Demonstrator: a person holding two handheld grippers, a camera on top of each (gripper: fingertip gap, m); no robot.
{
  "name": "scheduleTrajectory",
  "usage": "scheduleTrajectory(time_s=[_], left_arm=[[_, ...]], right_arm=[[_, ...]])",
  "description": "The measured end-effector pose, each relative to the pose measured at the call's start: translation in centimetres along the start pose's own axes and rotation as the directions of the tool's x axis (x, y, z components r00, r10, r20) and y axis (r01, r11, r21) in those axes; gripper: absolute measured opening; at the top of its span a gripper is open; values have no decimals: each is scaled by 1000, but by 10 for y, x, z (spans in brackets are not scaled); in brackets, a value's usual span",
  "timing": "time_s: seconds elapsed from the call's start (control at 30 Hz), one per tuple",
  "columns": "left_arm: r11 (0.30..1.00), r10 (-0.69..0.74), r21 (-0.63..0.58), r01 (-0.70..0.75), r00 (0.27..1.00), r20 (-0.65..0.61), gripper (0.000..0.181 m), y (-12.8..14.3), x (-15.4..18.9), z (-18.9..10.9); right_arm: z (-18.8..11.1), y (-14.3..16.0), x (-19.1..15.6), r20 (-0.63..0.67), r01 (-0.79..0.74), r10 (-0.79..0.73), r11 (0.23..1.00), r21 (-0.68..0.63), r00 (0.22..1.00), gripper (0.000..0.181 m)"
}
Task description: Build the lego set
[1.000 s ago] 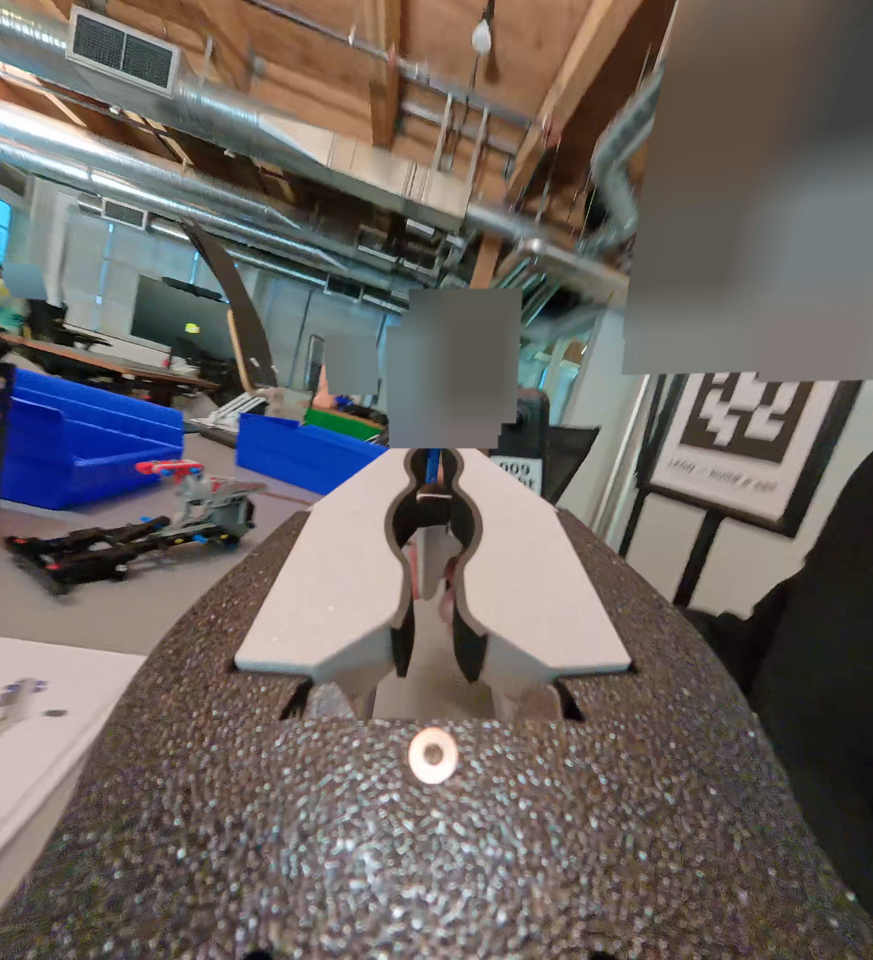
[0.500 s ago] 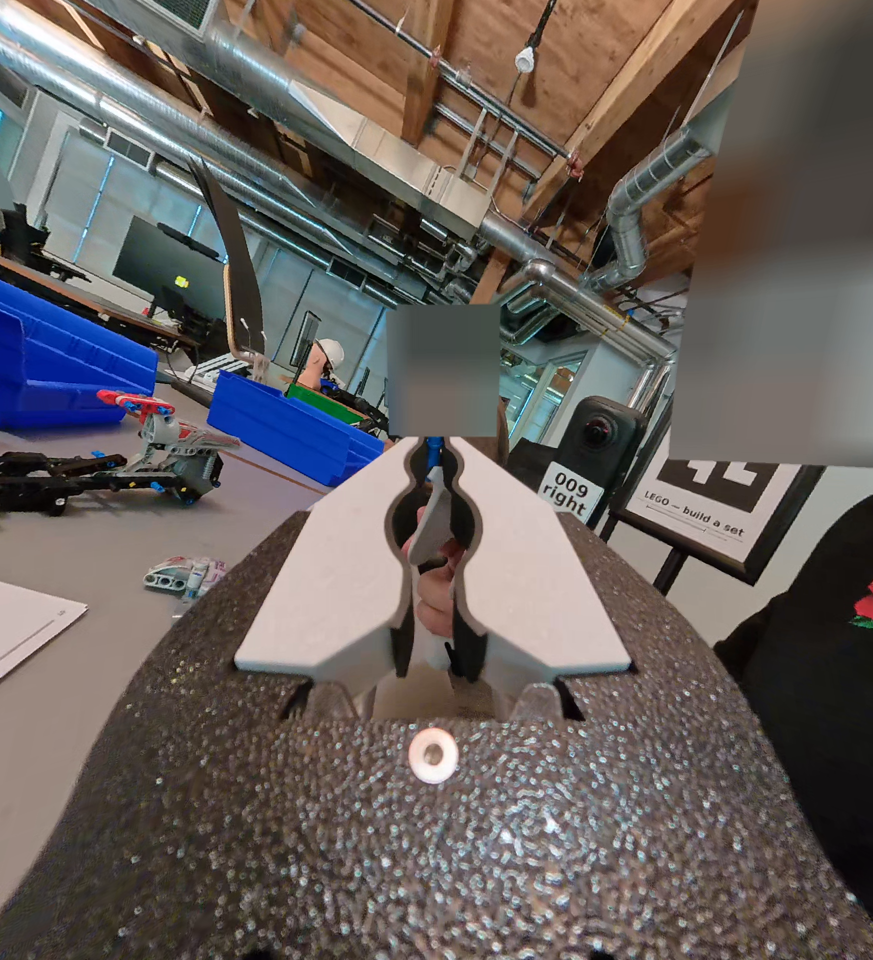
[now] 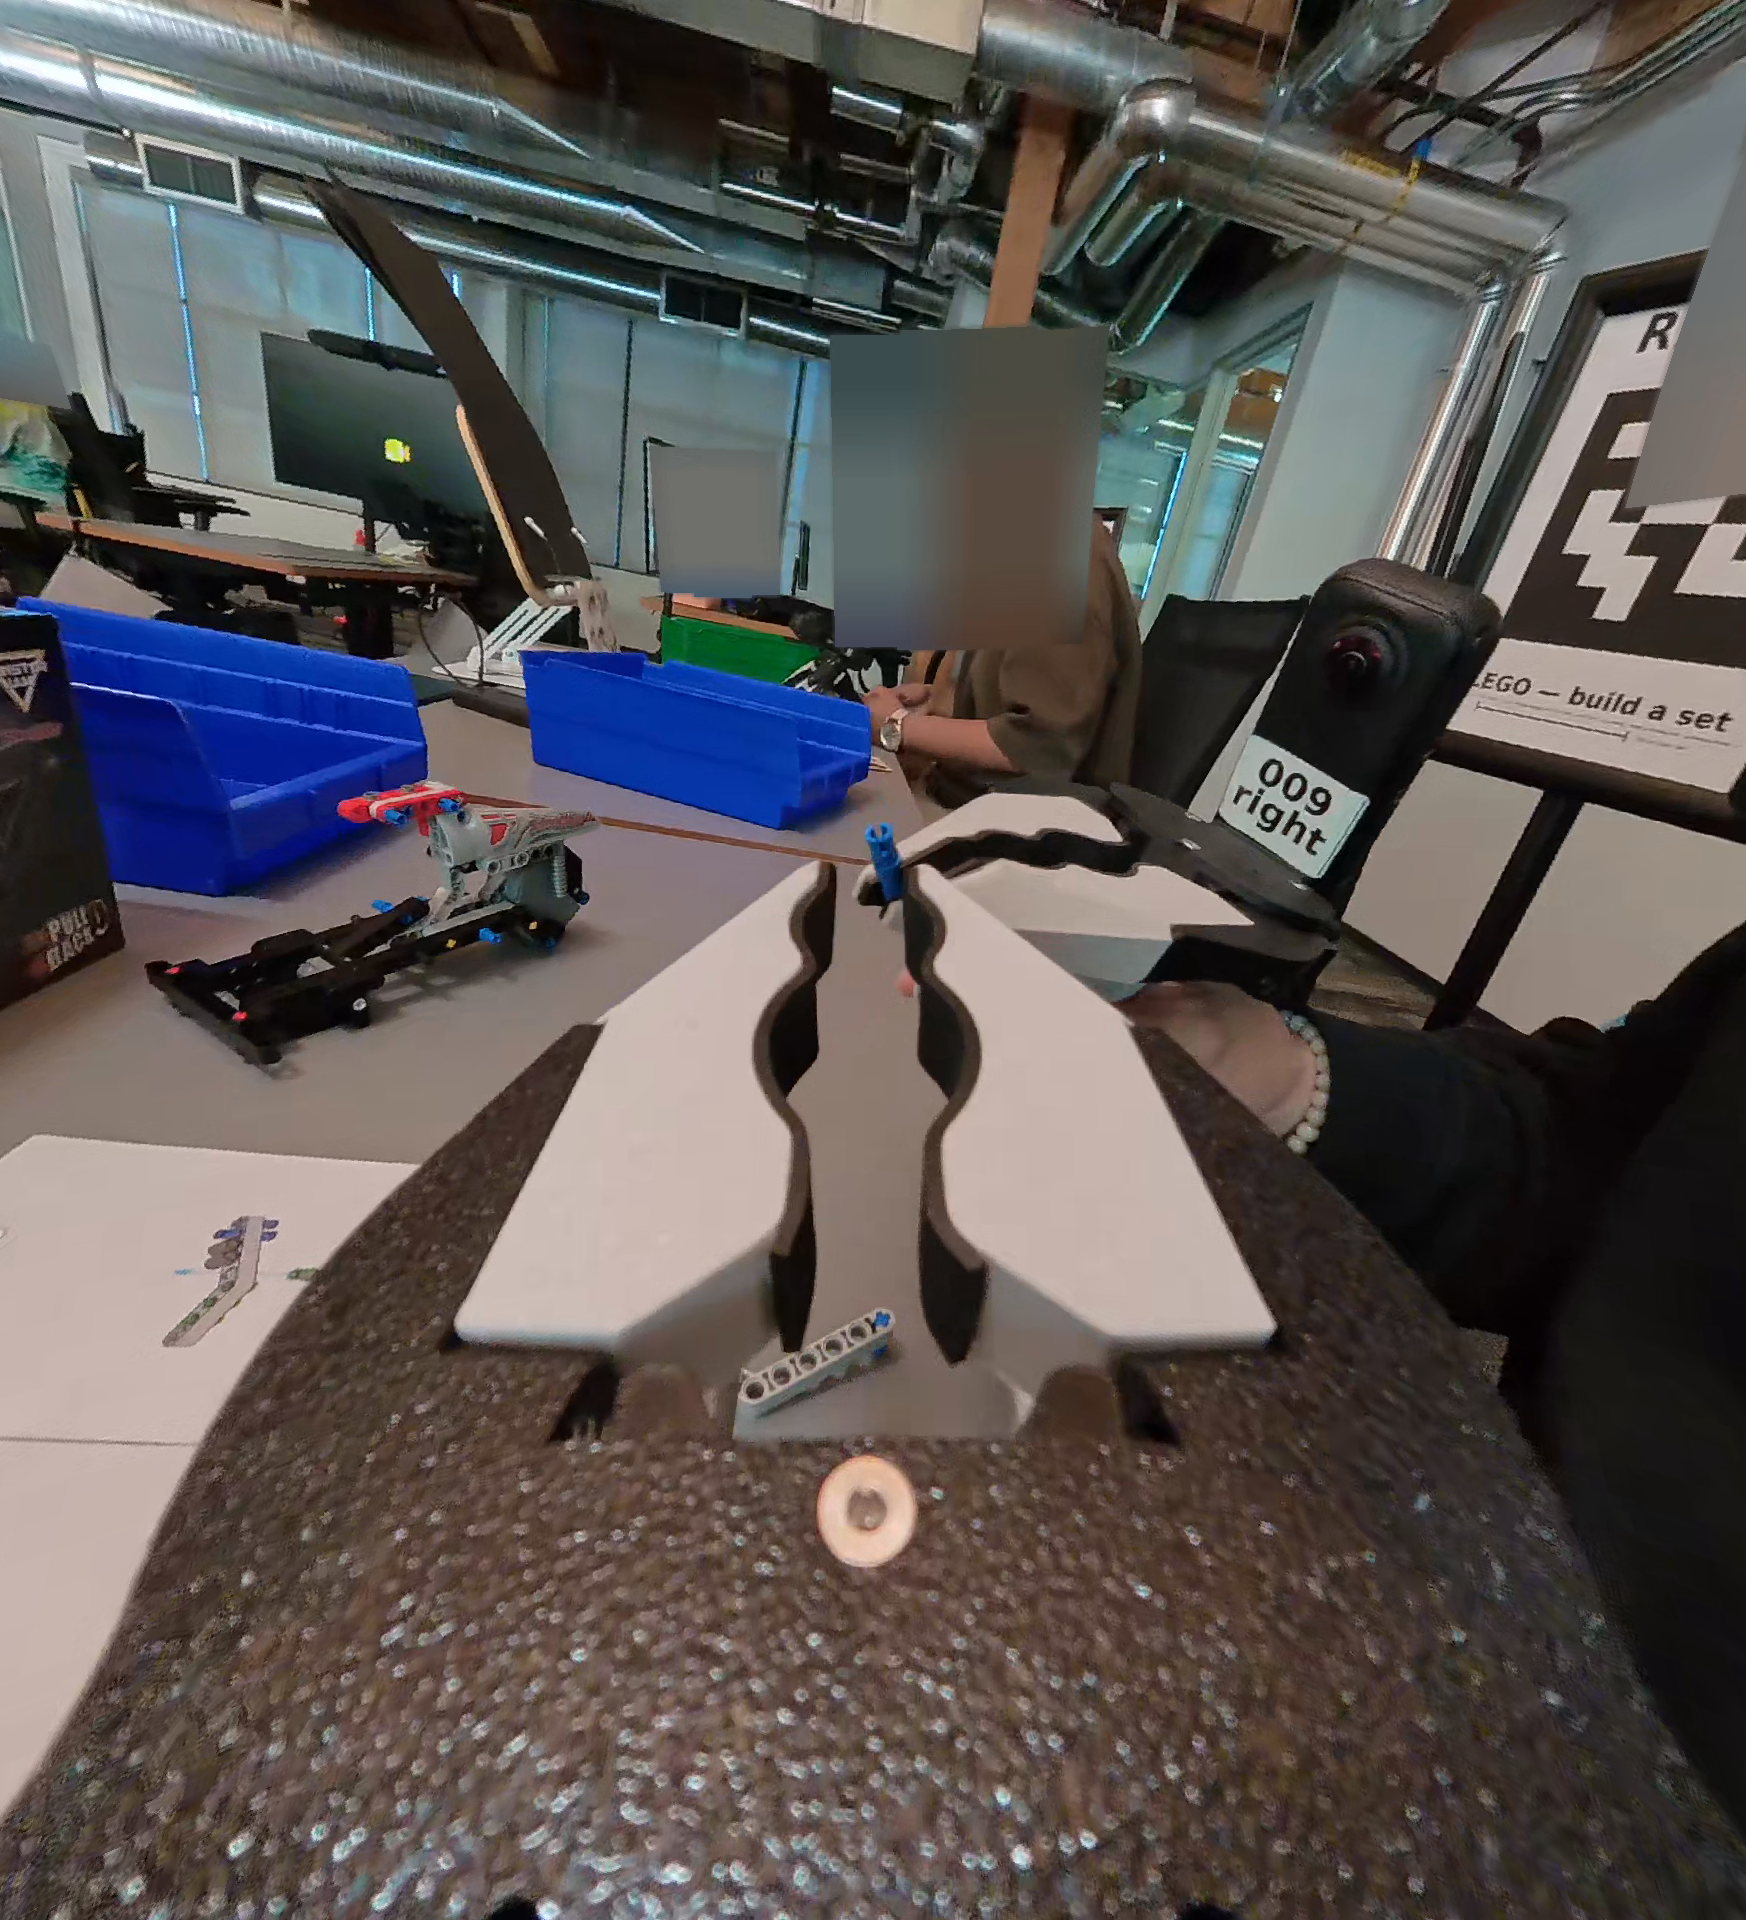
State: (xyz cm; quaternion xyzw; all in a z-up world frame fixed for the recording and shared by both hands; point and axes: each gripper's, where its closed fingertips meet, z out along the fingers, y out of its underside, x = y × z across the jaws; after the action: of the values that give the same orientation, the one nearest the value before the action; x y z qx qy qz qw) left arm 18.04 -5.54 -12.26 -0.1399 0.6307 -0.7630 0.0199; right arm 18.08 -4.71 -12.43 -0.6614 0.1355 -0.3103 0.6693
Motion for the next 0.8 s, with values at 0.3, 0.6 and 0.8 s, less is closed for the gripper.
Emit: scheduleTrajectory(time_s=[0.3,0.6,0.8], left_arm=[[999,-34,-42,34,999,-9,4,6,-1,-3],[983,-2,-182,-3,1000,-30,3,21,-5,-9],[931,51,-358,-73,996,-72,3,43,-19,-24]], right_arm=[[3,11,-4,-20,155,-156,986,-65,988,3],[3,28,-9,64,124,-115,979,-160,991,3],[-26,87,-9,145,-108,207,856,-506,967,29]])
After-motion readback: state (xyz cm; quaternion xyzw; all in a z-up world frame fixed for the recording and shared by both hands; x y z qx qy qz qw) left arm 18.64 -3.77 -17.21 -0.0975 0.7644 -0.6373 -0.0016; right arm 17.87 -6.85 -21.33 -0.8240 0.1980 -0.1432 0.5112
